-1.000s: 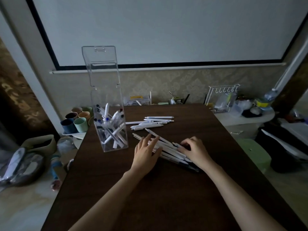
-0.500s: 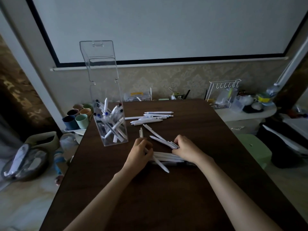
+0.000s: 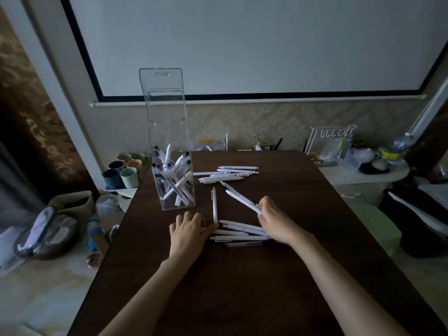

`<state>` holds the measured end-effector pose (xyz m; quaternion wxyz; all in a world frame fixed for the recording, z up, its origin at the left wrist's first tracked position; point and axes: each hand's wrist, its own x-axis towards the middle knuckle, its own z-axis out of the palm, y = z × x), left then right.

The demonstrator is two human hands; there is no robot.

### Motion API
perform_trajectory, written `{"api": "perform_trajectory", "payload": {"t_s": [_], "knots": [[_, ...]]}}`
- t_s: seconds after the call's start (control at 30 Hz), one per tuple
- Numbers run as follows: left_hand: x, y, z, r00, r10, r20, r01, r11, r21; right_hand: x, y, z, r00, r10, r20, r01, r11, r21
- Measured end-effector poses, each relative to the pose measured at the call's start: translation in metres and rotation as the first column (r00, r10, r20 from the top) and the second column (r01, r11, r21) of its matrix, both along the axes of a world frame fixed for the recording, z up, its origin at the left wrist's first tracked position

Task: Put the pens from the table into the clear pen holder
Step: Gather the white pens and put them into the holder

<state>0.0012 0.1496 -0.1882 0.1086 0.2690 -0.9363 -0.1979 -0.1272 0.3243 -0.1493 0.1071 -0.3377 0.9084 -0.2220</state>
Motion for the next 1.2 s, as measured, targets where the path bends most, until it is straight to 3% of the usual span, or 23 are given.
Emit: {"api": "perform_trajectory", "payload": {"t_s": [0.07, 0.17, 0.27, 0.37, 0.47, 0.6, 0.67, 0.7, 0.83, 0.9, 1.03, 1.13, 1.2], "knots": [[0.007, -0.004, 0.001, 0.997, -0.077, 0.015, 0.077, 0.995, -0.065, 0.001, -0.004, 0.004, 1.0, -0.002, 0.006, 0.003, 0.995, -0.1], [0.017, -0.01, 0.004, 0.968, -0.219, 0.12, 0.235, 0.961, -0.148, 0.007, -0.015, 0.022, 0.99, -0.032, 0.138, 0.081, 0.925, -0.37], [0.027, -0.022, 0.013, 0.947, -0.281, 0.153, 0.3, 0.947, -0.113, 0.018, -0.033, 0.052, 0.968, -0.025, 0.251, 0.179, 0.766, -0.618], [0.038, -0.031, 0.019, 0.952, -0.276, 0.132, 0.289, 0.952, -0.096, 0.025, -0.065, 0.082, 0.925, 0.058, 0.375, 0.285, 0.546, -0.788], [0.05, -0.035, 0.026, 0.972, -0.233, 0.022, 0.234, 0.972, -0.002, 0.032, -0.102, 0.104, 0.906, 0.204, 0.371, 0.28, 0.368, -0.887], [0.074, -0.047, 0.047, 0.955, -0.101, -0.278, 0.144, 0.98, 0.139, 0.031, -0.143, 0.125, 0.951, 0.237, 0.198, 0.149, 0.21, -0.966], [0.085, -0.057, 0.063, 0.883, 0.004, -0.47, 0.1, 0.975, 0.197, 0.028, -0.159, 0.127, 0.959, 0.229, 0.169, 0.126, 0.193, -0.973], [0.088, -0.063, 0.071, 0.832, 0.062, -0.552, 0.077, 0.971, 0.225, 0.027, -0.166, 0.123, 0.966, 0.194, 0.17, 0.121, 0.238, -0.964], [0.083, -0.084, 0.112, 0.594, 0.238, -0.769, 0.109, 0.923, 0.37, 0.023, -0.177, 0.088, 0.979, 0.069, 0.19, 0.119, 0.562, -0.819], [0.074, -0.093, 0.134, 0.524, 0.26, -0.811, 0.142, 0.912, 0.384, 0.022, -0.175, 0.075, 0.987, 0.045, 0.154, 0.089, 0.648, -0.756], [0.05, -0.108, 0.162, 0.603, 0.231, -0.763, -0.024, 0.962, 0.272, 0.02, -0.174, 0.076, 0.988, 0.092, 0.121, 0.033, 0.647, -0.762], [0.033, -0.113, 0.169, 0.667, 0.25, -0.702, -0.05, 0.955, 0.293, 0.019, -0.174, 0.078, 0.982, 0.125, 0.141, 0.037, 0.608, -0.793], [0.026, -0.114, 0.17, 0.73, 0.226, -0.645, -0.103, 0.969, 0.224, 0.016, -0.174, 0.077, 0.981, 0.135, 0.143, 0.037, 0.589, -0.807]]}}
